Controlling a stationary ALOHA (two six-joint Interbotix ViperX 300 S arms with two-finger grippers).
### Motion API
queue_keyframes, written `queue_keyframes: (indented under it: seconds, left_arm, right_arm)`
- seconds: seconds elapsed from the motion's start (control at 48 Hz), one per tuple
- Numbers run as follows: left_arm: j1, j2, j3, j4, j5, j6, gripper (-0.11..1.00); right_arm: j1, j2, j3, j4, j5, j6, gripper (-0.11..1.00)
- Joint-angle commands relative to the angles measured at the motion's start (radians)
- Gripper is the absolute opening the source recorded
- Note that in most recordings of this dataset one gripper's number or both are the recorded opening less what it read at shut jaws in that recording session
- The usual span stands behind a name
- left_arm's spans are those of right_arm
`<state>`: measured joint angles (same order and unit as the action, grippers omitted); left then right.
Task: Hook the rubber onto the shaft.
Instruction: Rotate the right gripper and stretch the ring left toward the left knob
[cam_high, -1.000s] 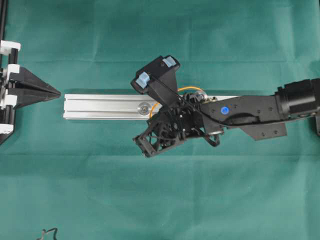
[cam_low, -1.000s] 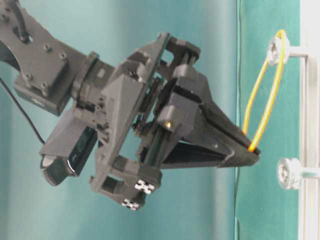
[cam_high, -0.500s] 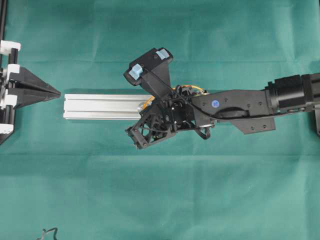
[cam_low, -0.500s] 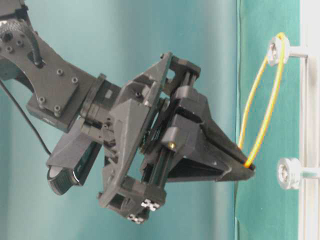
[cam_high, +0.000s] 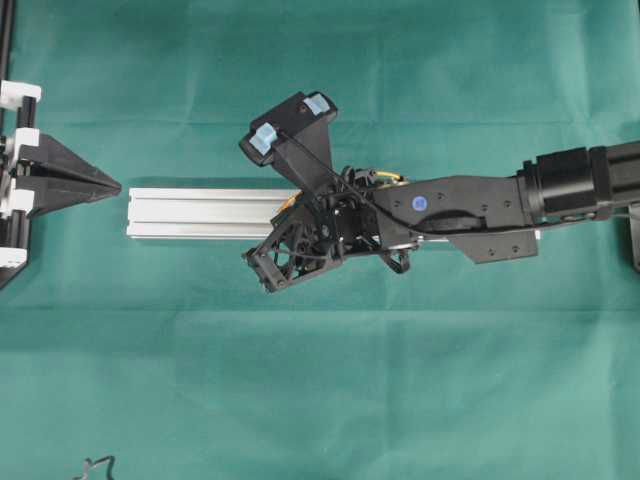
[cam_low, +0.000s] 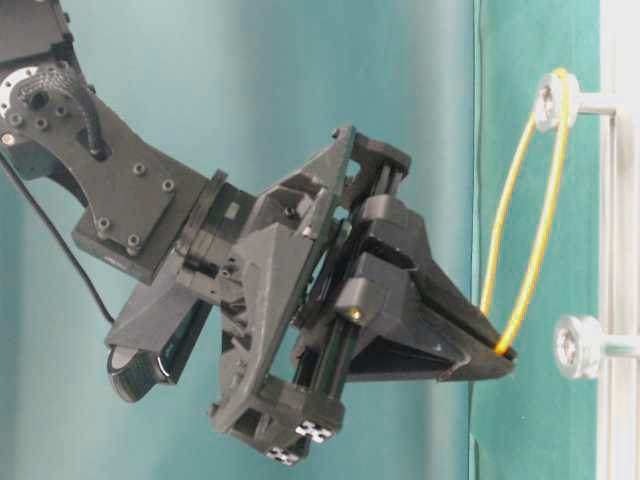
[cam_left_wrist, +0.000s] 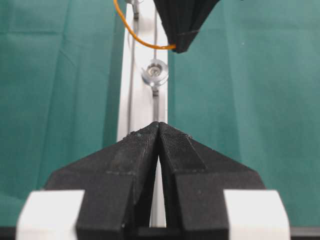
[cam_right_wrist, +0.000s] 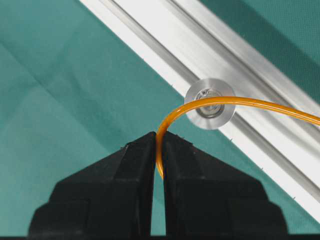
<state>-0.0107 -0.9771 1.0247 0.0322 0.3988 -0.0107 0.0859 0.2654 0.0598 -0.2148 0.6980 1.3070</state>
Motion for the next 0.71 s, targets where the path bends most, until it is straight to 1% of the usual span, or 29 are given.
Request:
queue_keyframes:
  seconds: [0.0, 0.687]
  left_arm:
    - [-0.003, 0.006, -0.031, 0.002, -0.003, 0.002, 0.00]
    - [-0.003, 0.006, -0.031, 0.002, -0.005, 0.002, 0.00]
  right_arm:
    - [-0.002, -0.018, -0.029, -0.008, -0.011, -0.002, 0.07]
    - [-0.012, 0.011, -0.032, -0.026, -0.069, -0.002, 0.07]
